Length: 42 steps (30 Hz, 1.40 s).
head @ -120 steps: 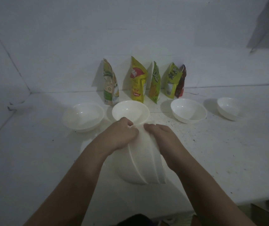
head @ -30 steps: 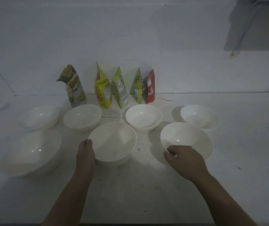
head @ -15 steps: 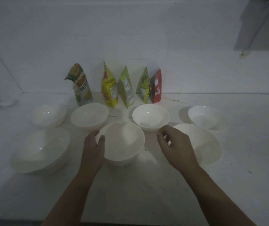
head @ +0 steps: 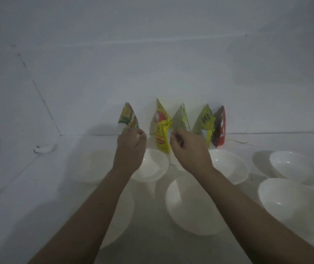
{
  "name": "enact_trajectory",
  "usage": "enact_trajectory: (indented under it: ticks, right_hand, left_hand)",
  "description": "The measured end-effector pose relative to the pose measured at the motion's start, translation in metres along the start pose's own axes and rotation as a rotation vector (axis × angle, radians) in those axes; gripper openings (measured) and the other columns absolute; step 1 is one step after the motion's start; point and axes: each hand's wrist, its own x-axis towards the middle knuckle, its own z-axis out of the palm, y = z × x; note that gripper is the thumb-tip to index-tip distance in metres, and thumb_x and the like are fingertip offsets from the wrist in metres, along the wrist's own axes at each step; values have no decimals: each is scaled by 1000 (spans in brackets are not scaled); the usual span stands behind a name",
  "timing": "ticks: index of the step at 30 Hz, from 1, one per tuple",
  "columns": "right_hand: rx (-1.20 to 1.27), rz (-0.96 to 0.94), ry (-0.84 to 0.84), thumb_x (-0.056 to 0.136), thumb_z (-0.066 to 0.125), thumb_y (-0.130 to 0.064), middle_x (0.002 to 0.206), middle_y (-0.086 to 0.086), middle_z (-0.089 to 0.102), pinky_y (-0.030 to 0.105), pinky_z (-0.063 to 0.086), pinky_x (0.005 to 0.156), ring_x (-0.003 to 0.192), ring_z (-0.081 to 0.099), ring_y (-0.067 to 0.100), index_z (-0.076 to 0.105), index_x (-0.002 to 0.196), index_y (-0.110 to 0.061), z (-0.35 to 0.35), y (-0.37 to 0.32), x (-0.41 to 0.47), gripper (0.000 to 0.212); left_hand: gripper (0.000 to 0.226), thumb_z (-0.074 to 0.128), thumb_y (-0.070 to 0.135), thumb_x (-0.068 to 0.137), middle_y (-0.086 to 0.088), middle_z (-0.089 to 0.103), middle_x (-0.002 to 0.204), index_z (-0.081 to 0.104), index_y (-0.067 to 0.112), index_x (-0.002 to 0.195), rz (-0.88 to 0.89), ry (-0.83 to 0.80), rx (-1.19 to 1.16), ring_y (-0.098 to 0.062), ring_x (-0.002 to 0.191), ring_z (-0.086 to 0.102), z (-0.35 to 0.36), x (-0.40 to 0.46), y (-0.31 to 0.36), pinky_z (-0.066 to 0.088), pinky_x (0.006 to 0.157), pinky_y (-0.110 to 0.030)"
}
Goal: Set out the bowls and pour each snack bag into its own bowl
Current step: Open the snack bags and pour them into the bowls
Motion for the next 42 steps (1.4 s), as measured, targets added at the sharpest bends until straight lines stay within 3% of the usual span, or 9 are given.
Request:
enact_trajectory:
  ticks: [5, 8, 13, 17, 21, 24, 29, 35, 42]
  right_hand:
    - [-75, 32, 70, 97, 50, -25, 72, 5, 65, 40, 49, 59, 64, 58, 25, 61, 85, -8, 44, -15, 51, 24]
    - [-116, 58, 95, 96, 51, -23, 66, 3, 59, 37, 44, 54, 59, 54, 24, 59, 82, -9, 67, -18, 72, 22]
    - [-214, 132, 110, 98, 50, -30, 71, 3, 63, 39, 50, 56, 65, 58, 25, 65, 93, -12, 94, -24, 94, 24]
    - [-252, 158, 108, 97, 50, -28, 70, 3, 63, 38, 50, 54, 65, 59, 25, 64, 93, -11, 105, -29, 97, 22]
    - [-280, 195, 84, 96, 49, -26, 60, -2, 52, 31, 34, 47, 56, 51, 21, 55, 80, -14, 108, -32, 93, 22]
    - [-312, 226, 109, 95, 51, -27, 65, 1, 58, 32, 39, 49, 59, 55, 23, 57, 80, -14, 109, -35, 86, 20]
    - [-286, 246, 175, 95, 51, -26, 64, 2, 59, 37, 45, 52, 60, 55, 26, 59, 80, -14, 104, -52, 78, 21]
    - [-118, 159, 254, 97, 54, -24, 70, -4, 61, 31, 41, 55, 66, 57, 18, 62, 82, -15, 96, -93, 64, 19]
    - [-36, -44, 210, 97, 52, -22, 72, -9, 62, 34, 47, 57, 62, 57, 12, 63, 86, -14, 101, -155, 38, 18]
  left_hand:
    - [30, 41, 23, 88, -14, 61, 117, 63, 8, 103, 207, 35, 276, -37, 109, 54, 0, 82, -32, 49, 82, -42]
    - [33, 45, 26, 93, -7, 48, 134, 55, 14, 123, 164, -91, 584, -30, 133, 37, 12, 117, -42, 44, 94, -43]
    - [42, 45, 34, 95, -12, 43, 133, 44, 10, 130, 107, -120, 712, -30, 121, 40, 20, 157, -65, 41, 89, -42]
    - [65, 47, 39, 97, -14, 38, 143, 21, 11, 150, -113, -255, 488, -33, 124, 46, 19, 171, -90, 43, 92, -40]
    - [38, 44, 31, 98, -13, 61, 124, 56, 7, 125, -259, -378, 313, -30, 109, 60, 15, 176, -100, 48, 86, -35]
    - [33, 40, 23, 97, -13, 63, 113, 61, 5, 115, -247, -396, 230, -29, 91, 58, 6, 171, -96, 46, 74, -32]
    - [39, 34, 30, 101, -12, 63, 109, 53, 9, 128, -143, -250, 94, -28, 93, 58, -19, 158, -77, 45, 74, -34]
    - [29, 40, 29, 99, -2, 54, 76, 42, 18, 72, -22, -86, -108, -22, 75, 54, -74, 118, -44, 40, 63, -33]
    - [30, 46, 28, 99, -13, 60, 81, 53, 1, 90, 41, 0, -390, -28, 77, 60, -161, 54, -35, 53, 71, -42]
